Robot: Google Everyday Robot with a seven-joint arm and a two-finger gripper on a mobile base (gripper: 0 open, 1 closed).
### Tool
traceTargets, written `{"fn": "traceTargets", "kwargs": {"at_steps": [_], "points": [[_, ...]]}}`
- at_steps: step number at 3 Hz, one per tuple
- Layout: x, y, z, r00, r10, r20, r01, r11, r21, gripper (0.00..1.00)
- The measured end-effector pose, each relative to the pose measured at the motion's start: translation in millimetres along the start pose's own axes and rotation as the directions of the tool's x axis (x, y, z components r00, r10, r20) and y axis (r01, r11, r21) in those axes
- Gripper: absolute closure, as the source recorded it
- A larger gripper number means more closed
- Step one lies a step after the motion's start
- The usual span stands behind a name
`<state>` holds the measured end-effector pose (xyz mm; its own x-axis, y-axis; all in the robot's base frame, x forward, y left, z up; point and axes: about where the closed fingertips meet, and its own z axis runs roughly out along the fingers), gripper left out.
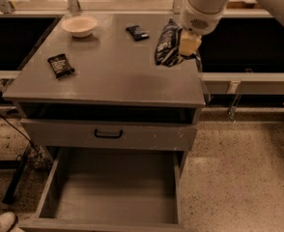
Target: Place blue chip bag into middle drawer
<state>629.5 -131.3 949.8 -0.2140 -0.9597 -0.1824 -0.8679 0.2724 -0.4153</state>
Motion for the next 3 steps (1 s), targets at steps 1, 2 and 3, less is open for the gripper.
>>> {"fn": "traceTargets", "kwargs": {"at_steps": [1, 2, 3], "points": [[61, 36, 11, 0.994, 0.105, 0.024, -0.103, 0.9932, -0.054, 1.00], [99, 53, 28, 0.984, 0.146, 0.097, -0.137, 0.9862, -0.092, 1.00], [100, 55, 23, 0.983, 0.144, 0.118, -0.133, 0.9866, -0.094, 1.00]]}}
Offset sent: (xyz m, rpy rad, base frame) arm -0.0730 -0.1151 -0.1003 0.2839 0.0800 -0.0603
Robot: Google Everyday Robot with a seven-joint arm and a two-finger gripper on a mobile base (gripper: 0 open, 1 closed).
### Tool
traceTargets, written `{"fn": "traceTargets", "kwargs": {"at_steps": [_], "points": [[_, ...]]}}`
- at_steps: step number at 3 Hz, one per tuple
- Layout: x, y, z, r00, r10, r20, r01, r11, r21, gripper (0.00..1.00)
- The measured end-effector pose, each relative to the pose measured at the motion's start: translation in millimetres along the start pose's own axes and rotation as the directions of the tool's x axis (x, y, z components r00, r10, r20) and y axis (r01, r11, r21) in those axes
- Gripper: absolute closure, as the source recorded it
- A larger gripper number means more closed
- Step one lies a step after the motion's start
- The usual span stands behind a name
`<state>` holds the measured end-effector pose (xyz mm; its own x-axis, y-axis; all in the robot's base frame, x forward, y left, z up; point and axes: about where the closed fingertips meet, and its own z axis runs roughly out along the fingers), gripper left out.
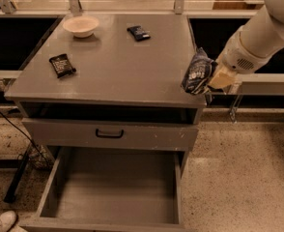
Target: Place blue chip bag into middle drawer
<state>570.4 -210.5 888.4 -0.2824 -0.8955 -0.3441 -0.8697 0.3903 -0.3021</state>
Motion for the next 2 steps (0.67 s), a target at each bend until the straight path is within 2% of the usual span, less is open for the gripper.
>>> {"fn": "traceTargets", "kwargs": {"at_steps": [1, 2], "points": [[-19, 5, -4, 0.998, -0.041, 0.043, 0.042, 0.9991, -0.009, 1.00], [-31, 37, -37, 0.987, -0.115, 0.111, 0.117, 0.9931, -0.012, 1.00]]}}
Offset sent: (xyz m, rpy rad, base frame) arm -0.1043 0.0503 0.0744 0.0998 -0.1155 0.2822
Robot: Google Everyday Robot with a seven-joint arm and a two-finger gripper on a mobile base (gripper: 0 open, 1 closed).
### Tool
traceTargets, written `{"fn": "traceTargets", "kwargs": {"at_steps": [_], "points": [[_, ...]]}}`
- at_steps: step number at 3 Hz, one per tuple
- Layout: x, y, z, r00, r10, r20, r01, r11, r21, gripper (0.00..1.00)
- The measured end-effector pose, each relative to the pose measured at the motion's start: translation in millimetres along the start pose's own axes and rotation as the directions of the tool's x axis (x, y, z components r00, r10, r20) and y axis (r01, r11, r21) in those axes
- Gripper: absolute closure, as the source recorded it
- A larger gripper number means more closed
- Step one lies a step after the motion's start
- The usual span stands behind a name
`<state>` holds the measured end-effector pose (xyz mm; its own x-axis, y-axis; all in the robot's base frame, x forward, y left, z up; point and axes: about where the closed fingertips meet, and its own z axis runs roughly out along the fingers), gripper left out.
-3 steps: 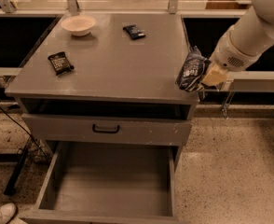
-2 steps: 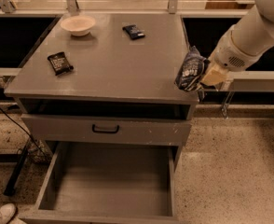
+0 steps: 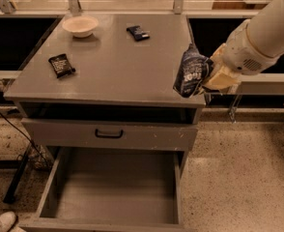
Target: Place blue chip bag into middle drawer
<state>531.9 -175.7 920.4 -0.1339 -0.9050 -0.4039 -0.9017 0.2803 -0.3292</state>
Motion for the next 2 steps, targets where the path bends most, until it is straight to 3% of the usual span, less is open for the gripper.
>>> {"fn": "traceTargets", "kwargs": {"at_steps": [1, 2], "points": [[-4, 44, -22, 0.996, -0.081, 0.048, 0.083, 0.9960, -0.034, 1.00], [5, 75, -23, 0.991, -0.116, 0.060, 0.121, 0.9894, -0.081, 1.00]]}}
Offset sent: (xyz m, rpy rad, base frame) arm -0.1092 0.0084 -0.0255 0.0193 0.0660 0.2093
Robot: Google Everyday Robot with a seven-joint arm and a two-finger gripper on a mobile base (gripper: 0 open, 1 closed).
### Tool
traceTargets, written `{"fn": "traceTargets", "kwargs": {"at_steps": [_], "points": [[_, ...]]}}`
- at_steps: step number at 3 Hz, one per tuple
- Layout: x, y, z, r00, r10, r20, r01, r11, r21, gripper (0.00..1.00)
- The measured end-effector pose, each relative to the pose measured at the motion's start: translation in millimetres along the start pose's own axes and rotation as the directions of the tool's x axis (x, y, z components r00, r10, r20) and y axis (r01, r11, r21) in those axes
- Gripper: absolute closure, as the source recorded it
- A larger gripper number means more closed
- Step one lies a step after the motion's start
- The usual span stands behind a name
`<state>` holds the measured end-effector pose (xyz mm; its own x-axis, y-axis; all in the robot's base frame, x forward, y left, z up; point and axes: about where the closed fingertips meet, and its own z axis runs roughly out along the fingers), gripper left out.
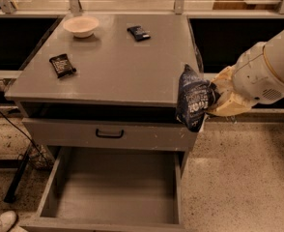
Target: Place blue chip bag into middle drawer
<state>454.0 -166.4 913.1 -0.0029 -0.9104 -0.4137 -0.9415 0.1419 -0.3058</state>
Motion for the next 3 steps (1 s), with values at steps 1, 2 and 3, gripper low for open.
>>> {"fn": "traceTargets", "kwargs": {"at_steps": [1, 2, 3], "points": [[-3, 4, 6, 1.000, -0.003, 0.004, 0.003, 1.0000, -0.007, 1.00], [-10, 19, 29, 1.000, -0.007, 0.020, 0.008, 0.9992, -0.038, 1.00], [-13, 35, 62, 0.998, 0.001, 0.055, 0.004, 0.9959, -0.090, 1.00]]}}
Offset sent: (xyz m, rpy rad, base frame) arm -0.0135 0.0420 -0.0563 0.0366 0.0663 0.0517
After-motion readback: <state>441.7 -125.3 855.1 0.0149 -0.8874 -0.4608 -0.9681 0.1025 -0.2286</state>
